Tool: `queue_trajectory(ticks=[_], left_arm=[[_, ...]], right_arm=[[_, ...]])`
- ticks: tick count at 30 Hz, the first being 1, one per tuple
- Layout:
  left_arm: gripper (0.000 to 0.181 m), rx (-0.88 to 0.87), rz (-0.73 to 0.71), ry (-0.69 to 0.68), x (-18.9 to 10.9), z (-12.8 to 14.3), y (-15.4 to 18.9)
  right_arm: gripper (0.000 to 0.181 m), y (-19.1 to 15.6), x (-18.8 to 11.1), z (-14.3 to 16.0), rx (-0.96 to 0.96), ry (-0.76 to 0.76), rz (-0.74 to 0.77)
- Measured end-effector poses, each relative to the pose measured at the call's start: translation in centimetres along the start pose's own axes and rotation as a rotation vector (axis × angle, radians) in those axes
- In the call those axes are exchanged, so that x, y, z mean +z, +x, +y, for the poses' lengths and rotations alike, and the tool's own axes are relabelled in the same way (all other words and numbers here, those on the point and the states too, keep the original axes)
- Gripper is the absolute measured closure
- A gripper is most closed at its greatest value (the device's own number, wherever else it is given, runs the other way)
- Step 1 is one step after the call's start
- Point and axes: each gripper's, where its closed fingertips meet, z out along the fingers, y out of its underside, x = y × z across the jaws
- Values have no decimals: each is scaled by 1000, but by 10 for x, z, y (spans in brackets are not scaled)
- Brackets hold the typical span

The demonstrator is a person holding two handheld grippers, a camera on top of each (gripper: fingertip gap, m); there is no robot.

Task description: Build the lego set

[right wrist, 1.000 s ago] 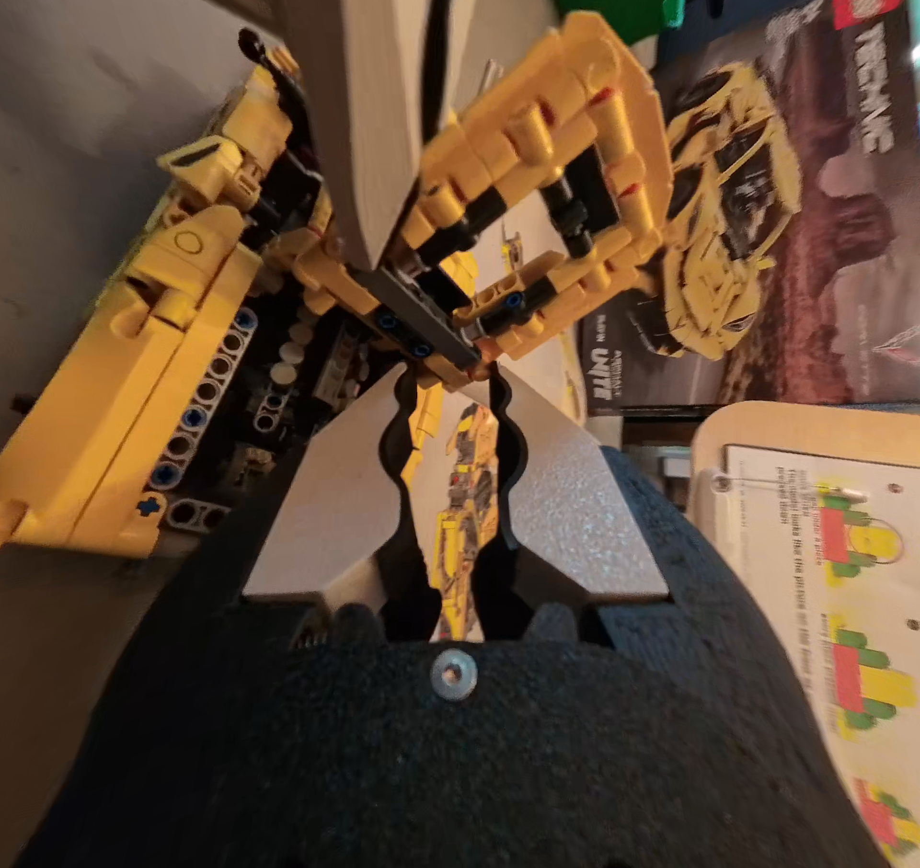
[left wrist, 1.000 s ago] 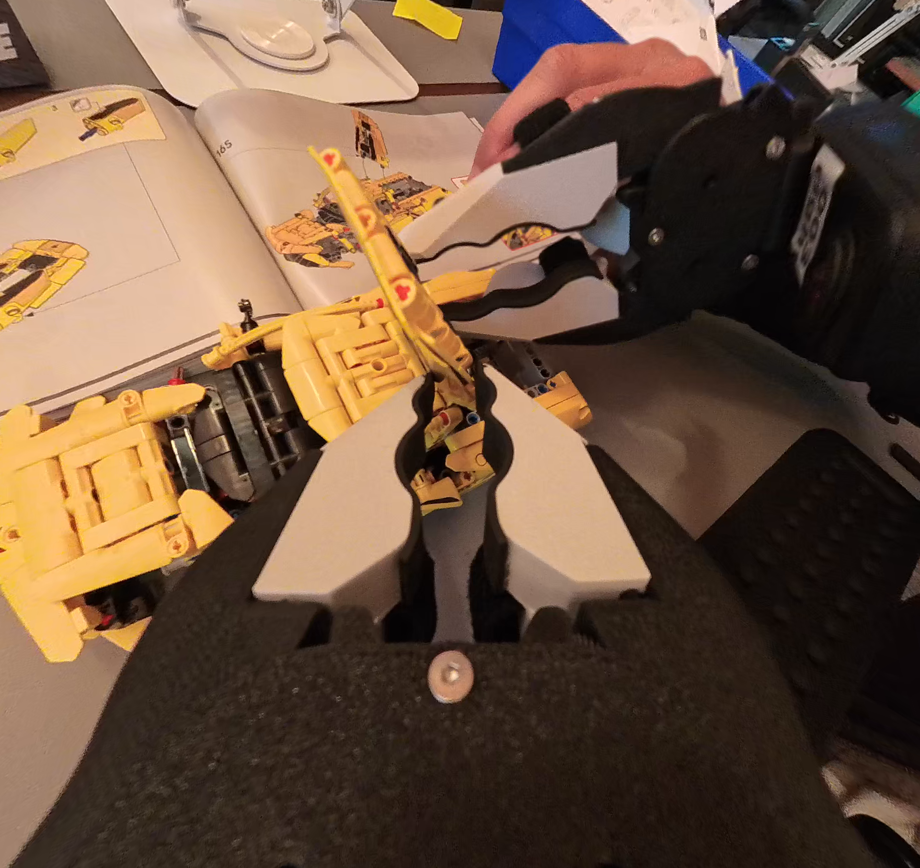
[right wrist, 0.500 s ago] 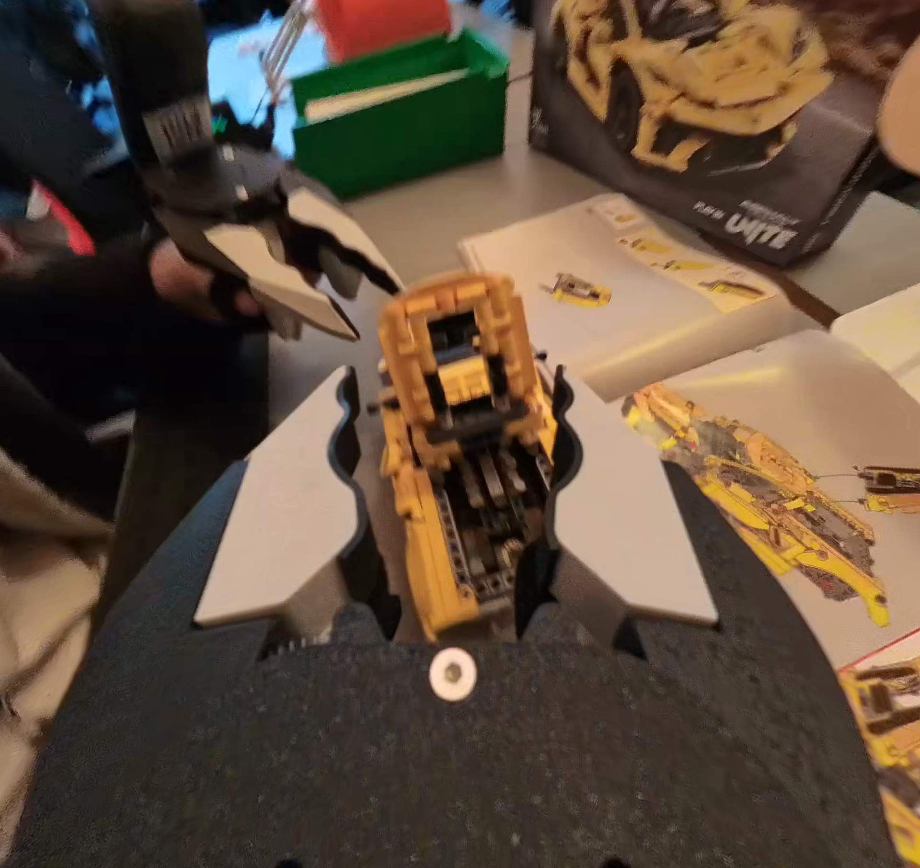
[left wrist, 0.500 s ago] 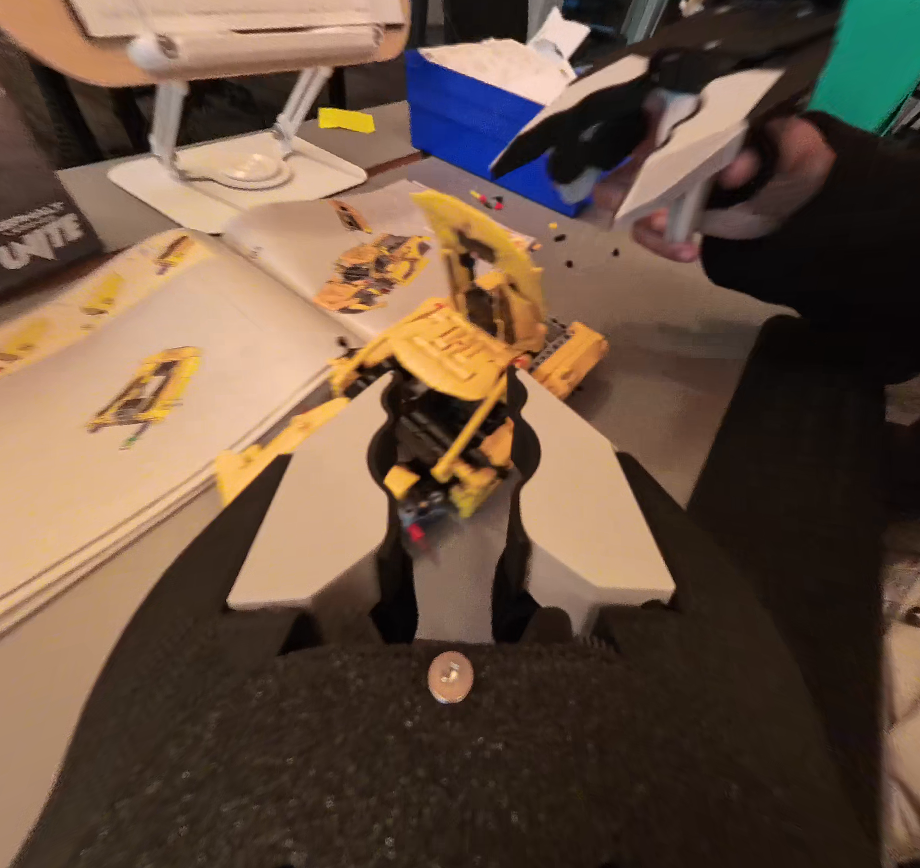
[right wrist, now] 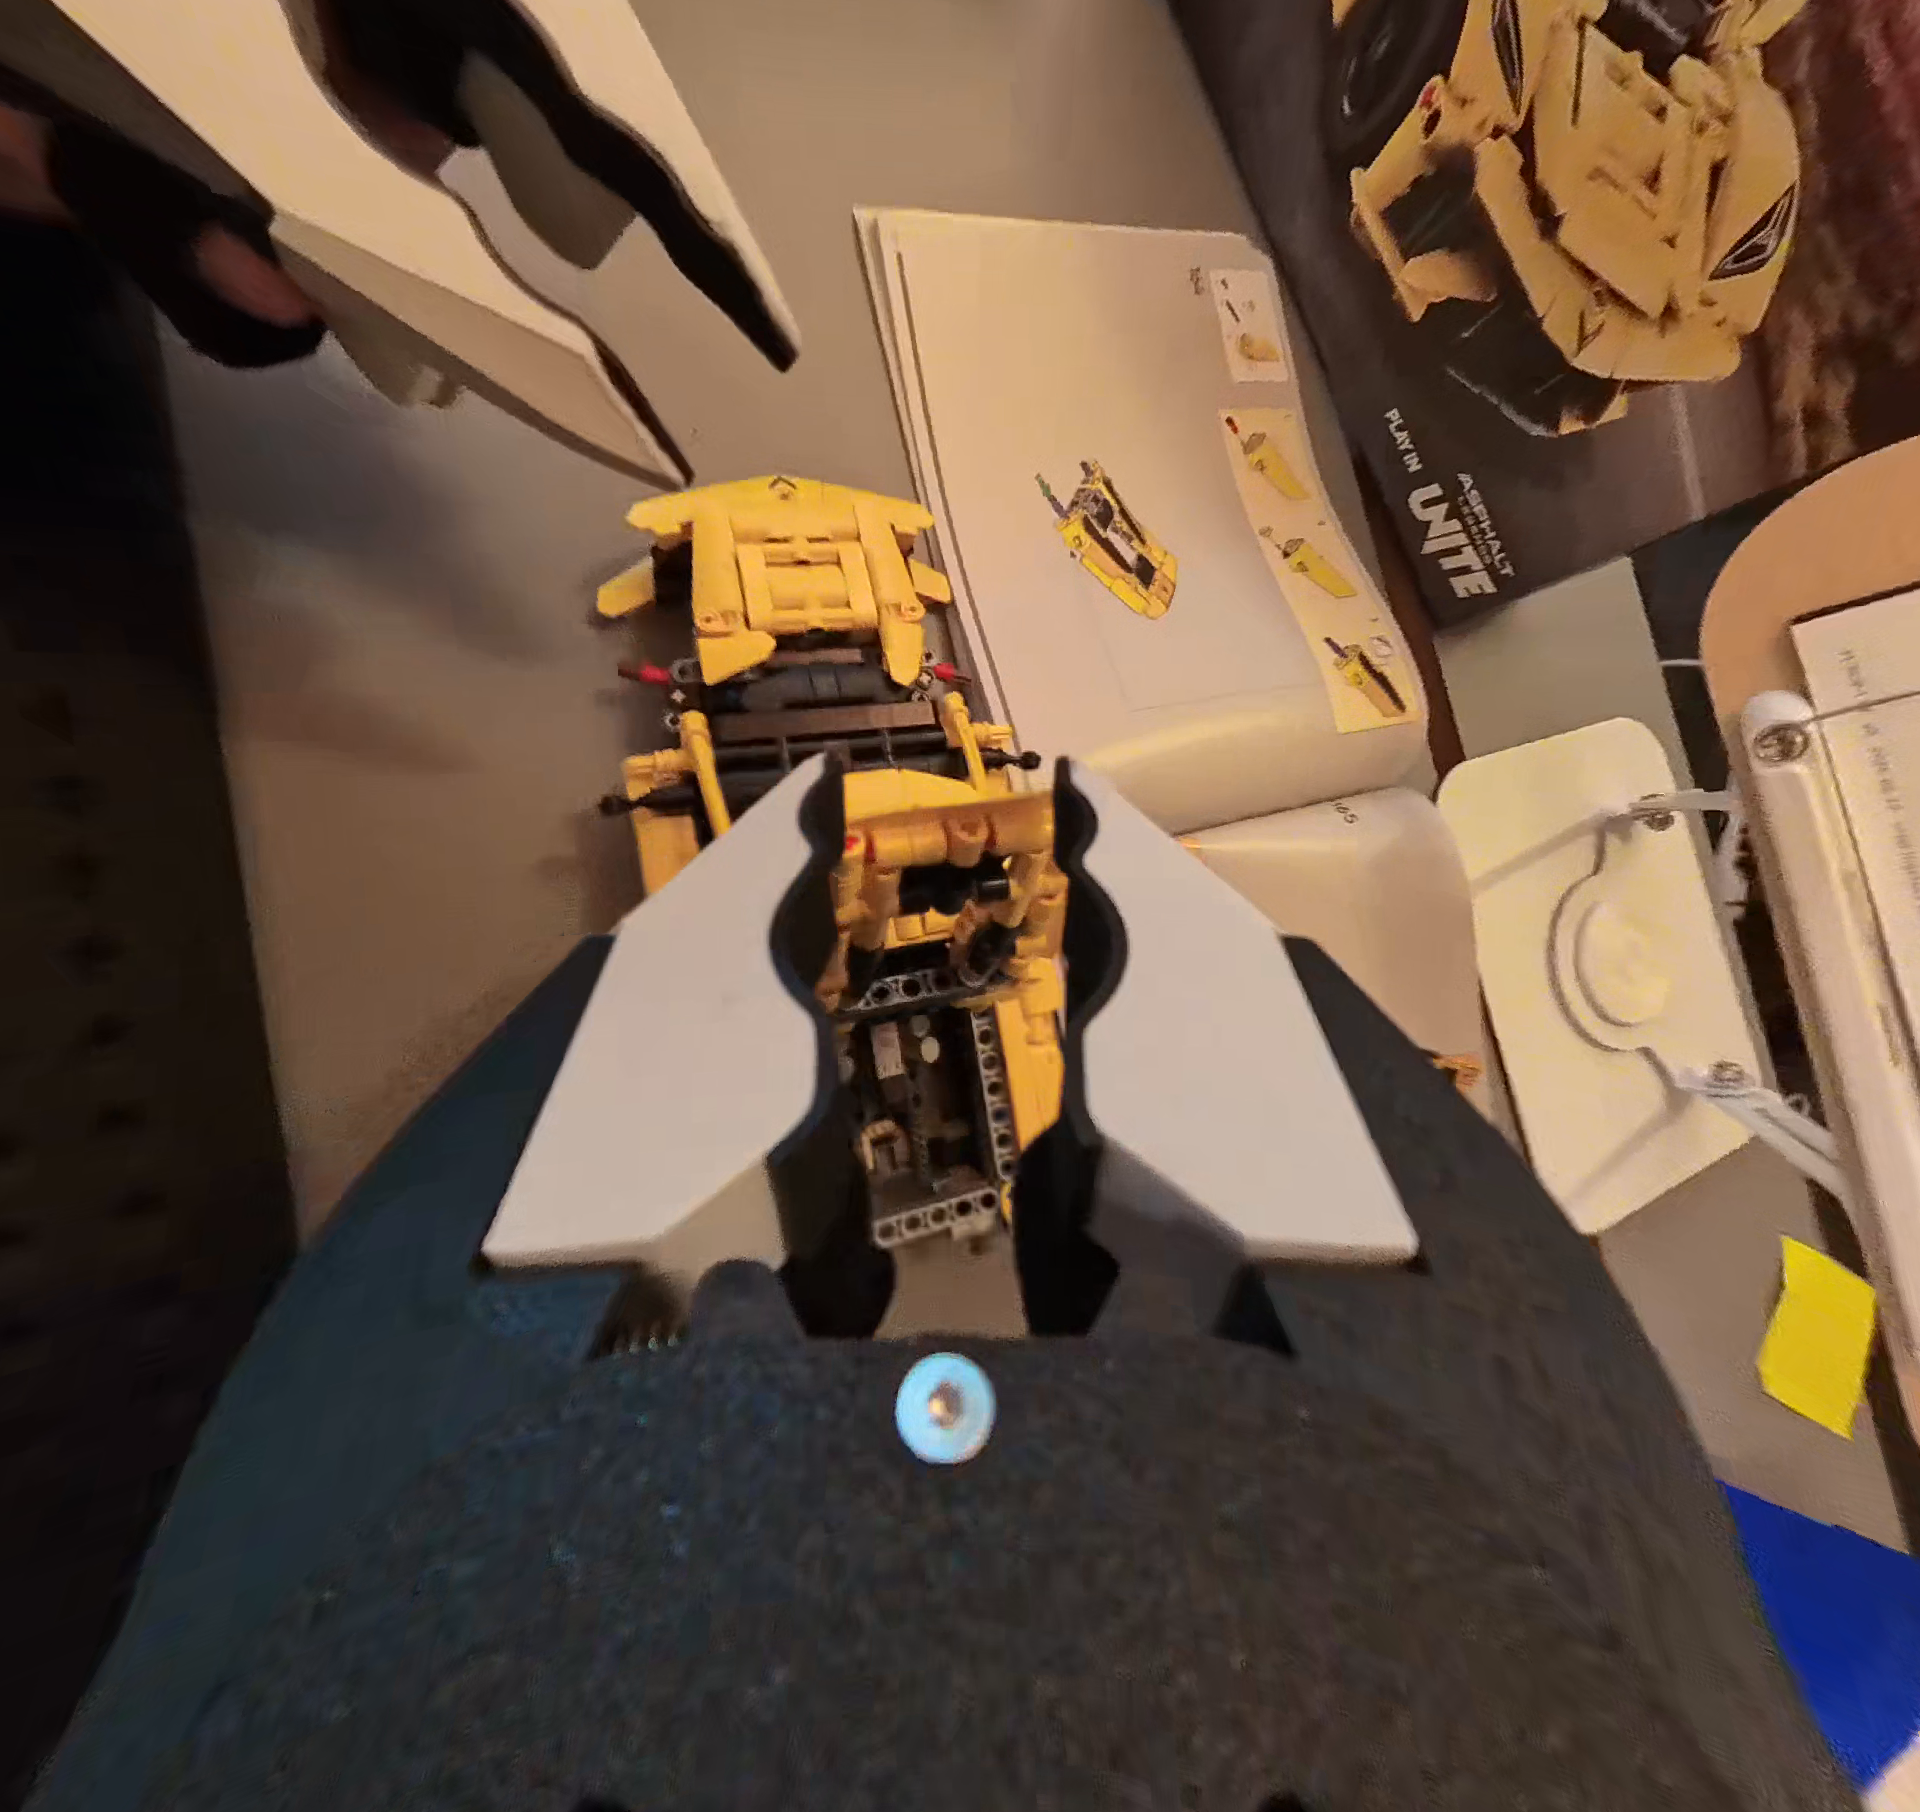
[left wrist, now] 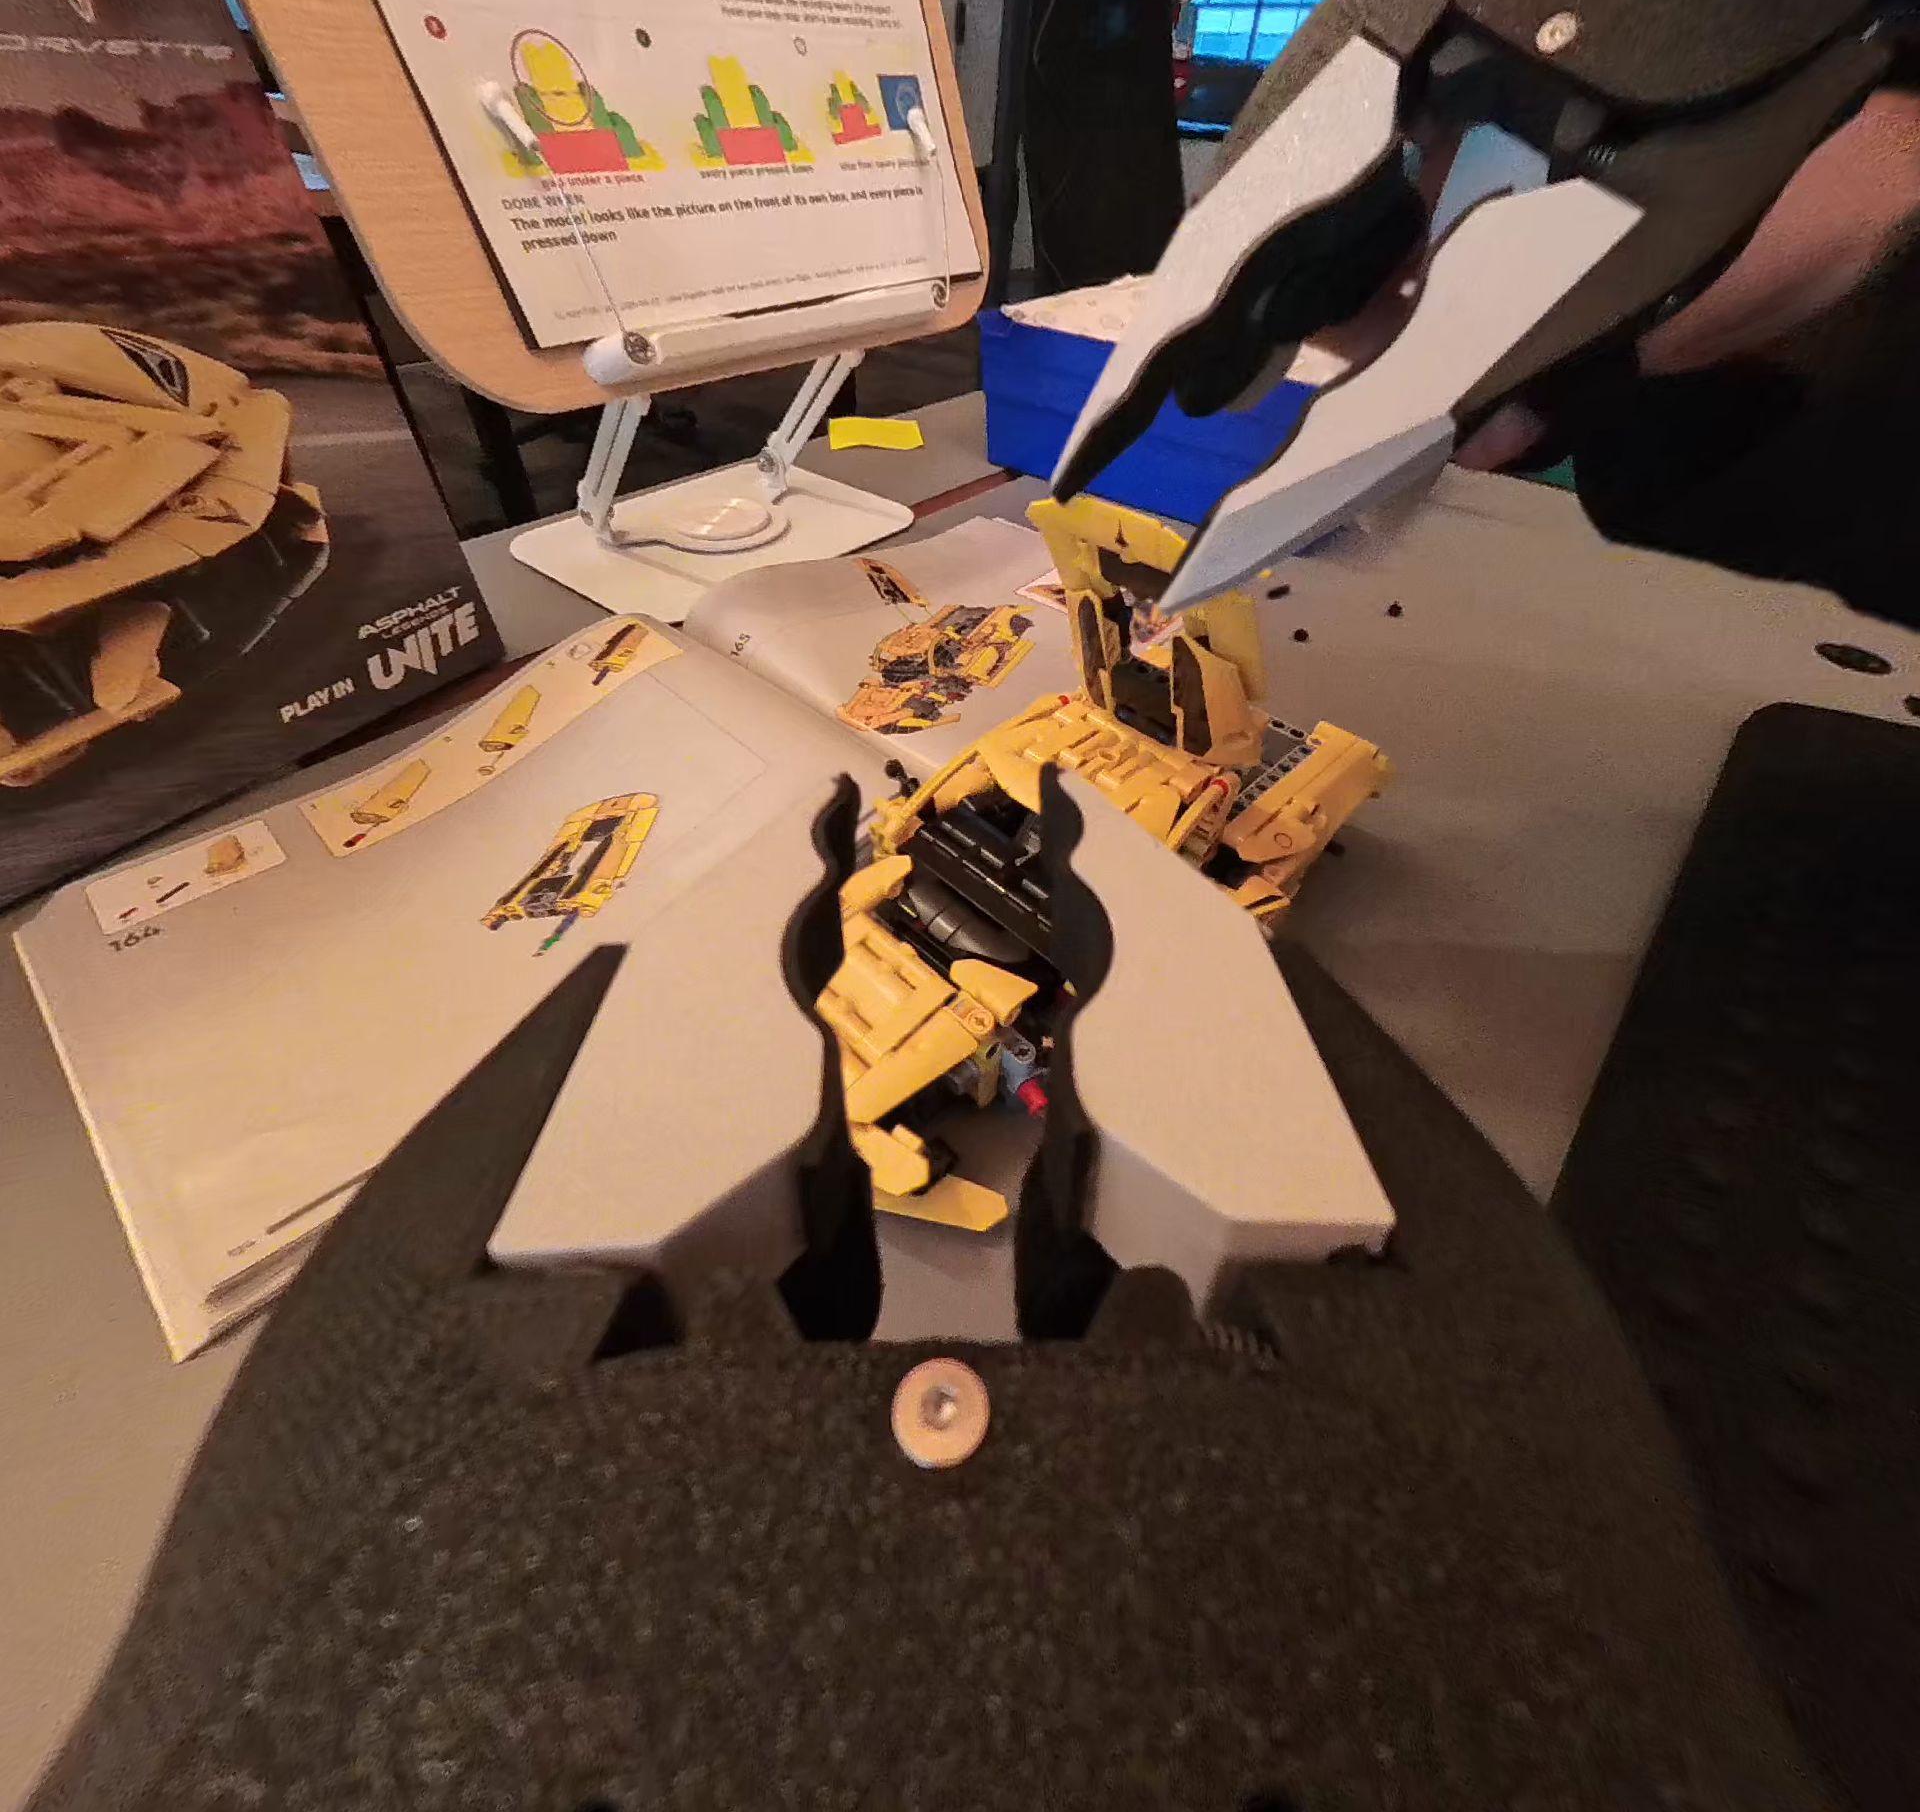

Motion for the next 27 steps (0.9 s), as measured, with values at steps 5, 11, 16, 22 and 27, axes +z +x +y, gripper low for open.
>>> queue_trajectory(ticks=[5,11,16,22,27], left_arm=[[148,-11,14,-2,1,0,5],[148,-36,23,-15,2,4,5],[148,-39,24,-37,5,8,4],[148,-43,13,-53,7,13,2],[148,-37,5,-71,8,17,1]], right_arm=[[142,5,-13,10,-1,-39,-5],[147,13,-35,35,107,10,34],[147,14,-42,64,215,39,26],[148,9,-37,99,325,49,0],[150,5,-32,122,419,73,-11]])
